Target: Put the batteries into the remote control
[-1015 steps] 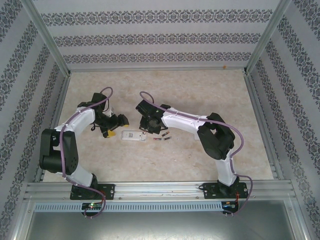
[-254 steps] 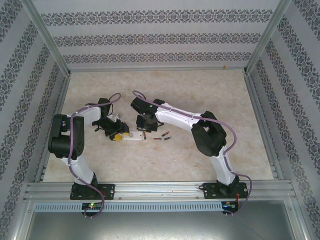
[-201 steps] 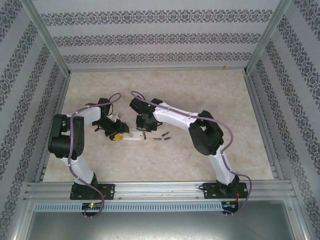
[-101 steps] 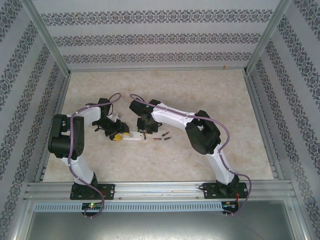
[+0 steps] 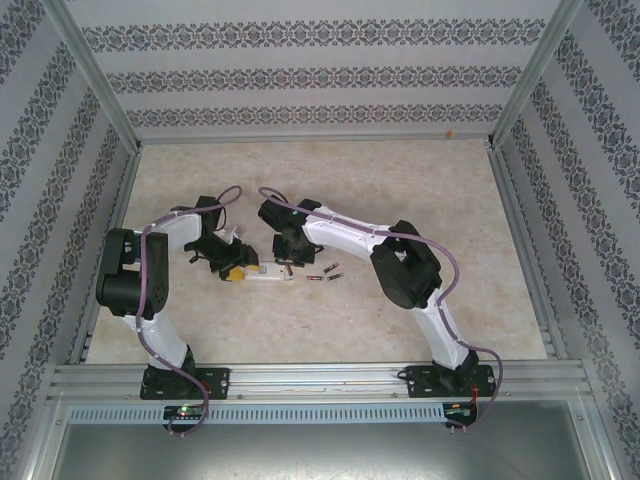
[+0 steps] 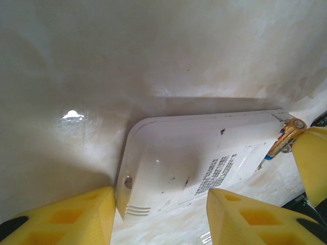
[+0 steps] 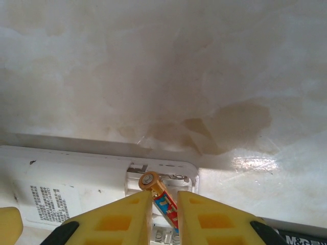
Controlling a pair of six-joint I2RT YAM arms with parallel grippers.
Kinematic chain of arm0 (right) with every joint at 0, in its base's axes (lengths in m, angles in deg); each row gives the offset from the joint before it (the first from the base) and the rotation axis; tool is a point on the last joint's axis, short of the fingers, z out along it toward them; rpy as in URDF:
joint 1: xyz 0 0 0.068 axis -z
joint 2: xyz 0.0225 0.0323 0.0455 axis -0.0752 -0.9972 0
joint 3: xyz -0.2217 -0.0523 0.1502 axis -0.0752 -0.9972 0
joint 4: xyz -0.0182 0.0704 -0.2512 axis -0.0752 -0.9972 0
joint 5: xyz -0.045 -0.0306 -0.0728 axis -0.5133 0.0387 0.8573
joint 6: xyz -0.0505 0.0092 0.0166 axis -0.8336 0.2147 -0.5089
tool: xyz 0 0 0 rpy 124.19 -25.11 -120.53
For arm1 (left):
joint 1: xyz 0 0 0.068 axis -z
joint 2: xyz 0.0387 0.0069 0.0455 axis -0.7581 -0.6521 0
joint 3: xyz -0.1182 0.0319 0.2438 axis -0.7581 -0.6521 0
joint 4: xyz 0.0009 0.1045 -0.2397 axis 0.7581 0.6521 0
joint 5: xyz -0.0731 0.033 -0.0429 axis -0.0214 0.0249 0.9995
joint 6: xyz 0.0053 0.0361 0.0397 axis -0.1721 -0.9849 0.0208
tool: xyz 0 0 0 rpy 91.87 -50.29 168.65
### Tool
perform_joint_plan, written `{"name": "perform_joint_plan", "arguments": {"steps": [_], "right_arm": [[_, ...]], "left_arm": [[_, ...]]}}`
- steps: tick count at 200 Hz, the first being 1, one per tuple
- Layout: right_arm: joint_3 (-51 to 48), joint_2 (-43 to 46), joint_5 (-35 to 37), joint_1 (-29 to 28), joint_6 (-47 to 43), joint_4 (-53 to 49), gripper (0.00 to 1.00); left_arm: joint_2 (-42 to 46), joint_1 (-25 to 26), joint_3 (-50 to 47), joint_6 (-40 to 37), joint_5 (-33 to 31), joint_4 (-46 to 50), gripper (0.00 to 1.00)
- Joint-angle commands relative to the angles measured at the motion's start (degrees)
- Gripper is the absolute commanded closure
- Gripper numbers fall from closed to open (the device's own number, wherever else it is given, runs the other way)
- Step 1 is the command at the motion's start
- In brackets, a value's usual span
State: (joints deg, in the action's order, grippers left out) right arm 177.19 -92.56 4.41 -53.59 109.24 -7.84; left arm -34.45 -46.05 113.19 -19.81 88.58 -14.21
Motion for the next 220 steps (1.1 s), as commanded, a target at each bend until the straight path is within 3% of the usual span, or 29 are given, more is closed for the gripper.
{"name": "perform_joint_plan", "arguments": {"steps": [1,157,220], "right_arm": [[1.63,-0.13,0.6,-0.46,-0.53,-0.22,0.78],[1.68,-1.75,1.57,-0.64,0.29,-3.3,0.85],[1.3,-1.08,5.0,-1.35,-1.05,-4.89,0.85]], "left_arm": [[-0.75,-0.24,-0.25,0.43,1.3,-0.93,0.49],[-1.19,-0.23,-0.32,0.69,1.53,-1.28,0.49],[-1.04,-0.21,-0.75,1.13,2.08,-1.94,0.49]]}}
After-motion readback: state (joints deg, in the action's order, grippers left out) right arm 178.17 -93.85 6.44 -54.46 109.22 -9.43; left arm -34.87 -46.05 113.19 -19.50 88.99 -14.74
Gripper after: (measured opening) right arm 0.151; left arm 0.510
